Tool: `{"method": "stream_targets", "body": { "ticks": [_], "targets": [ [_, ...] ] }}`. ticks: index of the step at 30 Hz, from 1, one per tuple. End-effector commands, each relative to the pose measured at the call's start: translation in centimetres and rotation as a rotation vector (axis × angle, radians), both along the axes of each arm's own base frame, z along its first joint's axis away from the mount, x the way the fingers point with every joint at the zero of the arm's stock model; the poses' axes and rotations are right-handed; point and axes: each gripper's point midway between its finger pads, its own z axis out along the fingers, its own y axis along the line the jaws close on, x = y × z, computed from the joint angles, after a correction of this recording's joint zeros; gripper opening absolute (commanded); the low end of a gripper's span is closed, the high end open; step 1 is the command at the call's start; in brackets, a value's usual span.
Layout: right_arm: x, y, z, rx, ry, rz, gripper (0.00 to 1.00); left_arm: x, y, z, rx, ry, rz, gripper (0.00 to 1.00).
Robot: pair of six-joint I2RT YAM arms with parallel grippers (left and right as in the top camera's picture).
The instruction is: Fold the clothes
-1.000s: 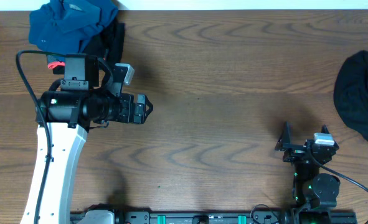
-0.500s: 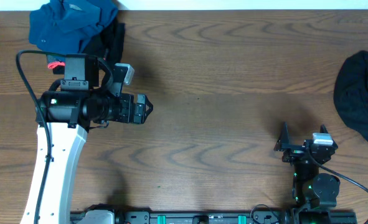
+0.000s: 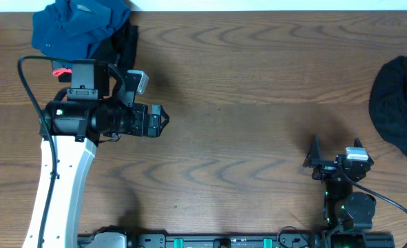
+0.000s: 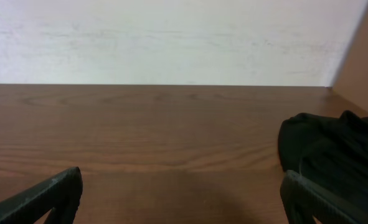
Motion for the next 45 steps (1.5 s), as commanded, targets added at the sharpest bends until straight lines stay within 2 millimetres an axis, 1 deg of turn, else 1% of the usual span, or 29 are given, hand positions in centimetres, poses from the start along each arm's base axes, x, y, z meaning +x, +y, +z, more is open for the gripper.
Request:
{"method": "stream_targets", "body": {
  "ticks": [1, 12, 15, 17, 20, 24, 26, 30, 36, 40, 45],
  "targets": [
    [0.0, -0.1, 0.0, -0.014, 0.001, -0.003, 0.99, 0.0, 0.1, 0.0, 0.012, -0.005, -0.01, 0.98],
    [0.0, -0.1, 0.0, -0.014, 0.001, -0.003, 0.99, 0.0, 0.1, 0.0, 0.016, -0.007, -0.009, 0.98],
    [0.0, -0.1, 0.0, -0.014, 0.001, -0.003, 0.99, -0.3, -0.1, 0.3, 0.006, -0.029, -0.015, 0.98],
    [0.0, -0.1, 0.0, -0.014, 0.001, -0.003, 0.99, -0.3, -0.4, 0.7, -0.004, -0.085, -0.026, 0.98],
    [0.0, -0.1, 0.0, -0.014, 0.001, -0.003, 0.99, -0.3, -0.6, 1.6, -0.016, -0.226, -0.031, 0.98],
    [0.0, -0.1, 0.0, -0.014, 0.001, -0.003, 0.99, -1.3, -0.6, 2.0, -0.03, -0.403, -0.035, 0.98],
    [0.0, -0.1, 0.0, -0.014, 0.001, -0.003, 0.99, -2.2, -0.6, 1.7, -0.041, -0.461, -0.028, 0.98],
    [0.0, -0.1, 0.0, -0.014, 0.001, -0.003, 0.99, -4.5, -0.4, 0.5, -0.059, -0.565, -0.016, 0.98],
    [0.0, -0.1, 0.0, -0.014, 0.001, -0.003, 0.99, -5.8, 0.6, -1.3, -0.043, -0.786, 0.024, 0.98],
    [0.0, -0.1, 0.0, -0.014, 0.001, -0.003, 0.99, -5.7, 1.2, -2.9, -0.036, -0.881, 0.048, 0.98],
    [0.0, -0.1, 0.0, -0.014, 0.001, -0.003, 0.99, -4.7, 1.2, -4.4, -0.041, -0.969, 0.049, 0.98]
  ]
}}
